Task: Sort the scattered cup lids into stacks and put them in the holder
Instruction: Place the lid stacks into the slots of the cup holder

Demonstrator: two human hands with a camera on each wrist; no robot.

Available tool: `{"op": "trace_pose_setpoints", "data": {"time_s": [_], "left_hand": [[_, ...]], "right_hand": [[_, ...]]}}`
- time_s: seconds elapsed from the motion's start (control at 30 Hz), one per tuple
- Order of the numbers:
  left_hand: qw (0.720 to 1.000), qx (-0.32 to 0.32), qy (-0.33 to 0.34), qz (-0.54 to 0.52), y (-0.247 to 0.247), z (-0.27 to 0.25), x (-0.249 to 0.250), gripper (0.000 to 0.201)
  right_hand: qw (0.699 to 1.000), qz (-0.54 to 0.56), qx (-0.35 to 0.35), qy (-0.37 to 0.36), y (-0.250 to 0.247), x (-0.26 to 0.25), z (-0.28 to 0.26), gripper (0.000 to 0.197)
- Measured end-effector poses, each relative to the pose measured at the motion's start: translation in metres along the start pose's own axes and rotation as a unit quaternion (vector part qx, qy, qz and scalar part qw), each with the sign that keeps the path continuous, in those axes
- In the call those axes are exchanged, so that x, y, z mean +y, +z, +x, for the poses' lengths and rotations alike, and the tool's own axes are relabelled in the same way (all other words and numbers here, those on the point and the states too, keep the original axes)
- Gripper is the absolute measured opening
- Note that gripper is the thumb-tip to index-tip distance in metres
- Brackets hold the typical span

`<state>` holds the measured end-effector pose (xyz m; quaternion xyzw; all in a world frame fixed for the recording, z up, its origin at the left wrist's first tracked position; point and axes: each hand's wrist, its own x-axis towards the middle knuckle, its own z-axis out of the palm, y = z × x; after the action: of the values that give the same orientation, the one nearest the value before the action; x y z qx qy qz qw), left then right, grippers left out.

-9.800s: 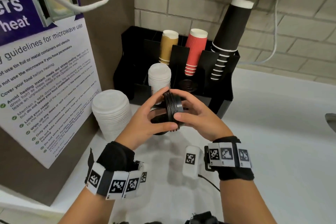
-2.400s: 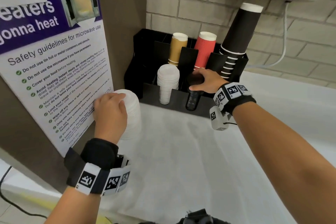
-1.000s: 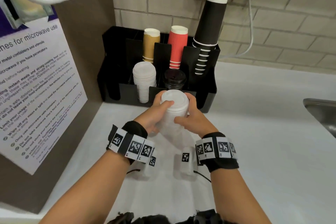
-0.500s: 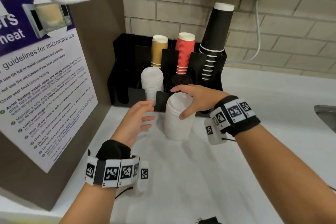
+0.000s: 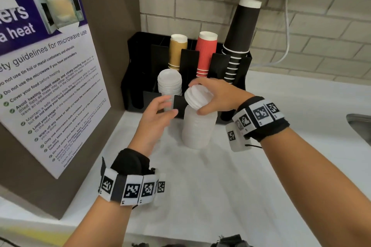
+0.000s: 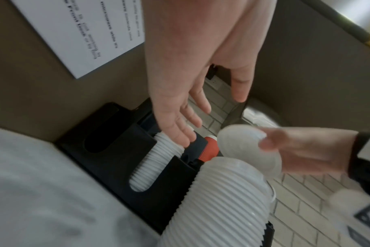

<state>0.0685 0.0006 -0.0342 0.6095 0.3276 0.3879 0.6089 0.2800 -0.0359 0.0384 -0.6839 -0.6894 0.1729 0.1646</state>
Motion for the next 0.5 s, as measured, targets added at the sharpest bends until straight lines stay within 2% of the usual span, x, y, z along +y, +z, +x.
{"op": "trace_pose_setpoints", "data": {"time_s": [0.07, 0.17, 0.3, 0.5], "left_hand": [[0.999, -0.035, 0.037, 0.012, 0.007, -0.001, 0.008, 0.06], [0.994, -0.083, 0.073, -0.001, 0.019, -0.003, 0.02, 0.091], [0.989, -0.084, 0.117, -0.021, 0.025, -0.004, 0.029, 0.091], [0.99, -0.078, 0.115, -0.027, 0.024, -0.002, 0.029, 0.09]], "right_hand": [[0.995, 0.093, 0.026, -0.027, -0.005, -0.01, -0.008, 0.069], [0.973, 0.225, 0.02, -0.05, -0.007, -0.028, -0.02, 0.069], [0.948, 0.314, 0.008, -0.059, -0.006, -0.036, -0.03, 0.067], [0.95, 0.307, 0.022, -0.054, -0.011, -0.035, -0.036, 0.068]]}}
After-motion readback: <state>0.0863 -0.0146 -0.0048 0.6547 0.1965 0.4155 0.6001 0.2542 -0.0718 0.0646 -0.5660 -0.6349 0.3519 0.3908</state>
